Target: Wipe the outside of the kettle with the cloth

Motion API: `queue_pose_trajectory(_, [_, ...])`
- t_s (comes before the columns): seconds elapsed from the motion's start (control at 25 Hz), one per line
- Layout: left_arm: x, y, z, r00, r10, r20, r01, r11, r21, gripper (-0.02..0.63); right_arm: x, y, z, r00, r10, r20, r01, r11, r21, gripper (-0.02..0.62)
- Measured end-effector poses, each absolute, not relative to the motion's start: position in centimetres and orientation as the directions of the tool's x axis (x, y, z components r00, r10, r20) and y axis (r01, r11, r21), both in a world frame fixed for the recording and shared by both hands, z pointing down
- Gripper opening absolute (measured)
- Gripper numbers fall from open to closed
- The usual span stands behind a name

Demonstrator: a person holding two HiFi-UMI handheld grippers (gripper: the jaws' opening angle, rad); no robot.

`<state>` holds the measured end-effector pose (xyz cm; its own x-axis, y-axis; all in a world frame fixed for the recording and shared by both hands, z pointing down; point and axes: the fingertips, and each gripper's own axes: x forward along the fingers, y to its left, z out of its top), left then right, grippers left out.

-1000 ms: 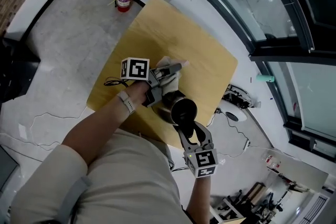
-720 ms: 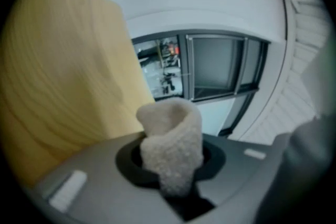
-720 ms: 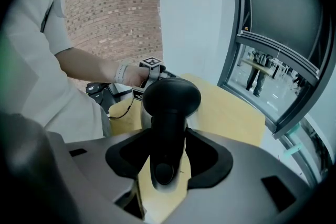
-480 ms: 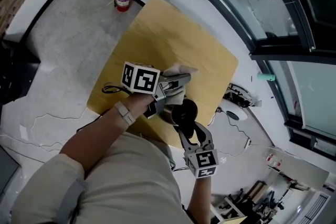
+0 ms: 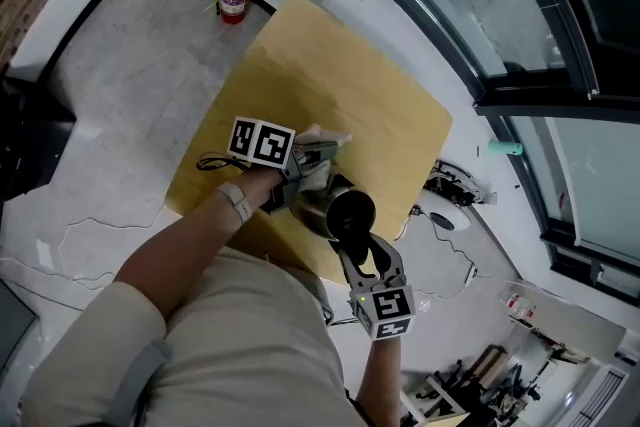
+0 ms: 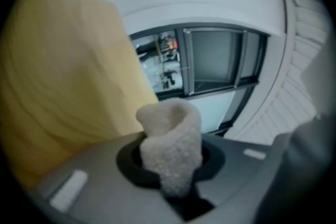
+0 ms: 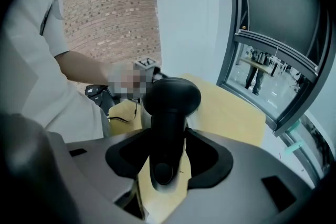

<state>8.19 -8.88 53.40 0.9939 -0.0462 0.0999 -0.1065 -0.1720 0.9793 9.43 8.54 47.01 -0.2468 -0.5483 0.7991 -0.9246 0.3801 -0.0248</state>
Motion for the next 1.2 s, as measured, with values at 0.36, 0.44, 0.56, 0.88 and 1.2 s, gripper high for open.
queue_pose_trajectory(0.36, [9.0,-9.1,48.4,0.993,0.036,-0.116,0.12,-0.148,0.982,0.081,9.4,8.4,46.9,-0.247,-0.557,0.793,-0.928,0.372,-0.027,0.199])
queue_pose_trajectory(0.44, [9.4,-9.1,48.2,0.994,0.048,-0.1,0.108,-0.204,0.973,0.082,9.4,8.5,46.9,-0.248,-0.553,0.796,-0.927,0.374,-0.028,0.199])
queue_pose_trajectory(0.56, [9.0,-8.2,57.2,0.994,0.089,0.068,-0.056,-0.129,0.99,0.081,9.5,8.6,47.0,-0.244,-0.542,0.804,-0.928,0.37,-0.033,0.199])
queue_pose_trajectory(0.88, [6.6,-8.2,47.7,0.989,-0.123,-0.077,0.062,-0.124,0.99,0.077,9.6,8.5,47.0,-0.238,-0.553,0.799,-0.933,0.358,-0.031,0.199])
queue_pose_trajectory(1.2, [3.2,-5.8,51.9,0.961,-0.276,0.019,0.007,0.091,0.996,0.071,9.0,8.5,46.8,-0.233,-0.57,0.787,-0.939,0.344,-0.029,0.199])
